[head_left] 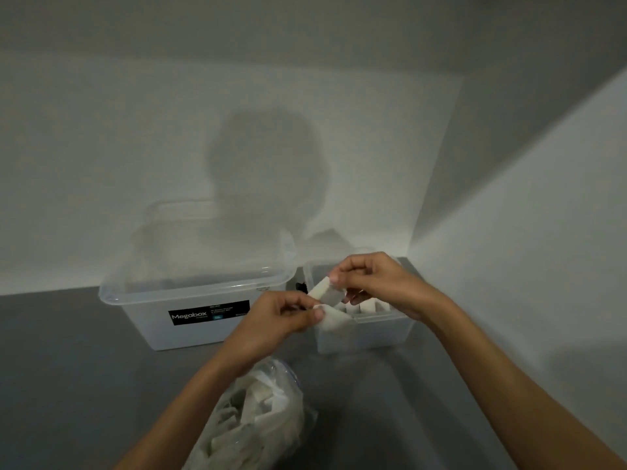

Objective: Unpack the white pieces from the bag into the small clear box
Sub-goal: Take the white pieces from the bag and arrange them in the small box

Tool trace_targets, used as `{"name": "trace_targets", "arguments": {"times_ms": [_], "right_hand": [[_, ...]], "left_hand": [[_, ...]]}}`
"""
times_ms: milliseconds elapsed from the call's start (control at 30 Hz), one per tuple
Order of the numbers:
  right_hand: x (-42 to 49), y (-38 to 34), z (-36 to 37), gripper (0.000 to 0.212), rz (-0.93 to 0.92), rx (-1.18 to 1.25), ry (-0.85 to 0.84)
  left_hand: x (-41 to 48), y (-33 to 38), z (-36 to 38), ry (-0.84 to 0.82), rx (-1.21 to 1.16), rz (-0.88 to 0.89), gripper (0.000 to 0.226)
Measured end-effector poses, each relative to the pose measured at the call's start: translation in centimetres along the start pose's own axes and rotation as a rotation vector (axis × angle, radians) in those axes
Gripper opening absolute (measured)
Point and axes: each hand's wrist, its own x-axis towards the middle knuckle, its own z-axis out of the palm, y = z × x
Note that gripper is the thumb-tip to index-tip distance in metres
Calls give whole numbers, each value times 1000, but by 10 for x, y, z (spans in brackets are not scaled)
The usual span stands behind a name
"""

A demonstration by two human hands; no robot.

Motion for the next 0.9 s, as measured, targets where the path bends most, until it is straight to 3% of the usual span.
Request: {"name": "trace_targets", "arguments": {"times_ms": [200, 333, 400, 567, 900], "right_hand": [[5, 15, -37, 6, -70, -90, 155], [18, 19, -70, 8, -277, -665, 317], [25, 24, -84, 13, -339, -813, 323], [52, 45, -106, 15, -245, -784, 195], [116, 120, -81, 16, 47, -868, -124]], "left_hand": [[36, 2, 28, 40, 28, -7, 8], [70, 6, 33, 122, 239, 55, 8], [87, 12, 33, 147, 410, 89, 9], [134, 9, 39, 80, 683, 105, 9], [197, -67, 70, -123, 1022, -177, 7]]}}
